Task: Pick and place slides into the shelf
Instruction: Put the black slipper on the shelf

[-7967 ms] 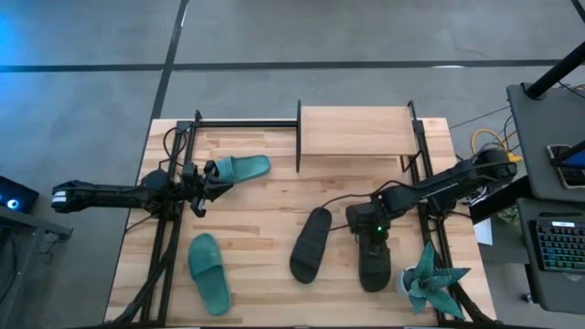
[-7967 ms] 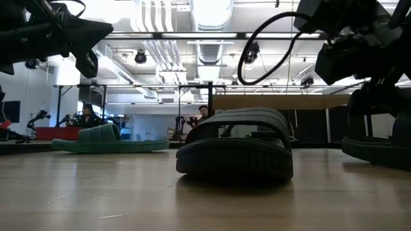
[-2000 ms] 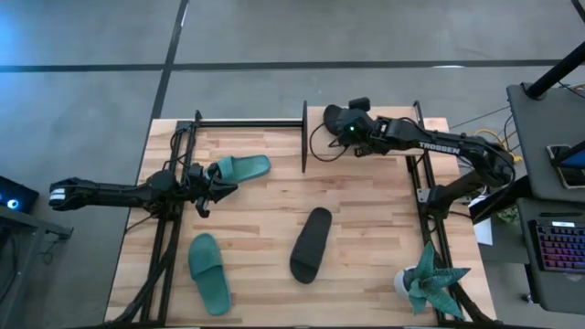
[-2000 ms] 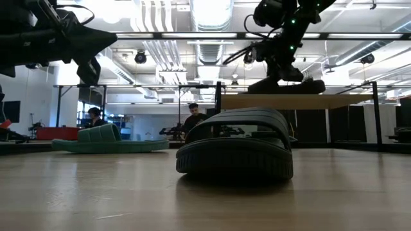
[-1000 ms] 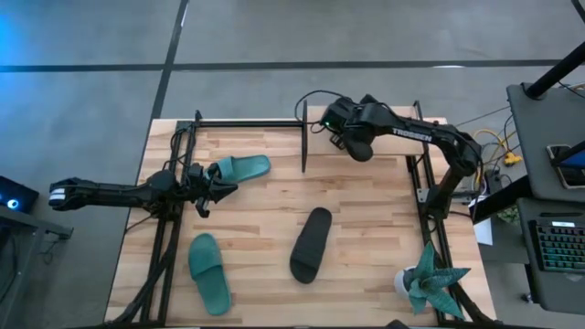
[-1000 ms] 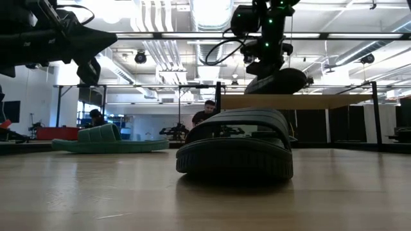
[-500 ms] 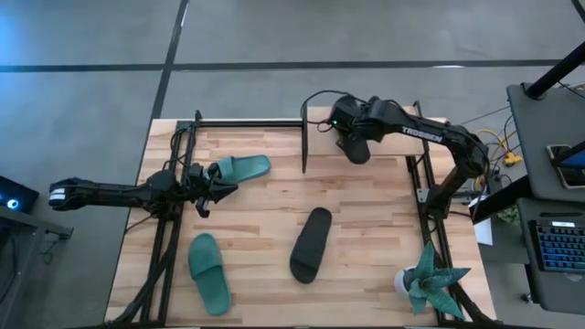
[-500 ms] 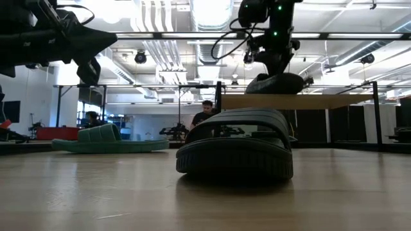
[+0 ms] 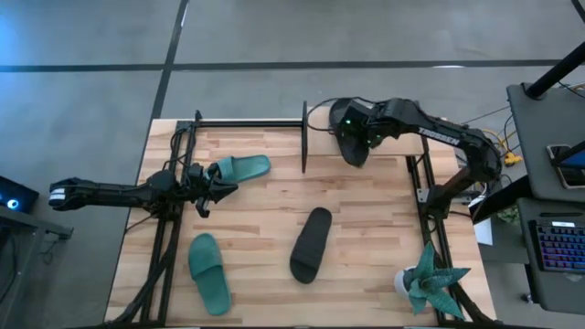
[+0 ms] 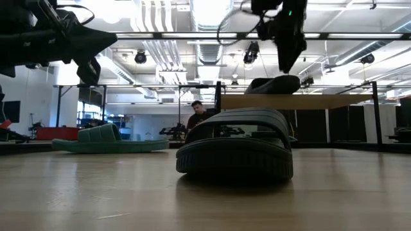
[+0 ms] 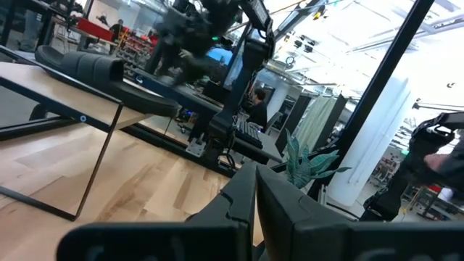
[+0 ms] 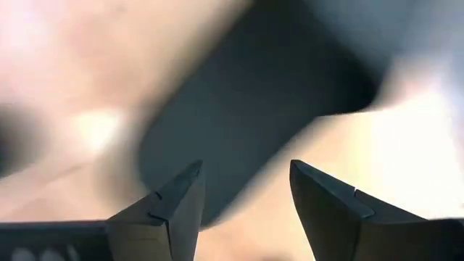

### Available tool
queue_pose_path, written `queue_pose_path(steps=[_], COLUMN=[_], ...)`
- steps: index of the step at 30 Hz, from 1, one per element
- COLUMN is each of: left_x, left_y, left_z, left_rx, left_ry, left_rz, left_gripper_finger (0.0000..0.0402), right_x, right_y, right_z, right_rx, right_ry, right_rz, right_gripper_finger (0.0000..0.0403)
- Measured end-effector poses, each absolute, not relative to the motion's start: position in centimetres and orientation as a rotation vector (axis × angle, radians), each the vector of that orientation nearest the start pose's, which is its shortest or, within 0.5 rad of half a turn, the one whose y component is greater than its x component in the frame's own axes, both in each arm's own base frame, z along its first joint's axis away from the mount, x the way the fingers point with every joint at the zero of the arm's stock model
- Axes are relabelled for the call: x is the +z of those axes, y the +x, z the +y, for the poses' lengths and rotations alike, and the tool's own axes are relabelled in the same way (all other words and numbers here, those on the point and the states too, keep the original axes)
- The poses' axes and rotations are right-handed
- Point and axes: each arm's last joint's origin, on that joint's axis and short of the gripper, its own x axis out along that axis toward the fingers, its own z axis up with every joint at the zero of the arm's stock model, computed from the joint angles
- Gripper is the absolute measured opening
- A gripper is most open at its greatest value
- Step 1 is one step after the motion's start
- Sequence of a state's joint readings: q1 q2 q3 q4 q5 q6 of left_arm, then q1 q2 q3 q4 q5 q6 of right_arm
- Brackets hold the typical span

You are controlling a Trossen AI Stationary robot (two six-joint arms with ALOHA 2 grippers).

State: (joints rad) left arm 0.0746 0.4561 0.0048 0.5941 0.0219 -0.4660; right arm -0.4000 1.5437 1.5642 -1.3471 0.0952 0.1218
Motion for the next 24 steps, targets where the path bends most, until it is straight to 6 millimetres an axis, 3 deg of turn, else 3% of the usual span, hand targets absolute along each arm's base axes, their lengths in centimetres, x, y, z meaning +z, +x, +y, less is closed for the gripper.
queue_pose_path(steps=[4, 11, 17, 24], left_x=[18.1, 18.1, 18.1, 17.8], left_y=[12.5, 12.5, 12.5, 12.7], left_z=[0.9, 0.9, 0.9, 0.9], left_rx=[0.018, 0.017, 0.011, 0.018], left_ry=[-0.458, -0.474, -0.56, -0.564], left_rz=[-0.152, -0.153, -0.153, -0.126], left_gripper_finger=[0.0, 0.0, 0.0, 0.0], right_x=[34.5, 33.6, 31.7, 29.6], right_y=[25.5, 26.9, 28.9, 32.0], right_z=[-9.5, -7.2, -4.2, -1.1], right_rx=[-0.155, -0.058, 0.043, 0.139], right_ry=[0.585, 0.647, 0.601, 0.681], right_rz=[1.22, 1.237, 1.301, 1.125], right_gripper_finger=[0.0193, 0.0194, 0.0187, 0.0172])
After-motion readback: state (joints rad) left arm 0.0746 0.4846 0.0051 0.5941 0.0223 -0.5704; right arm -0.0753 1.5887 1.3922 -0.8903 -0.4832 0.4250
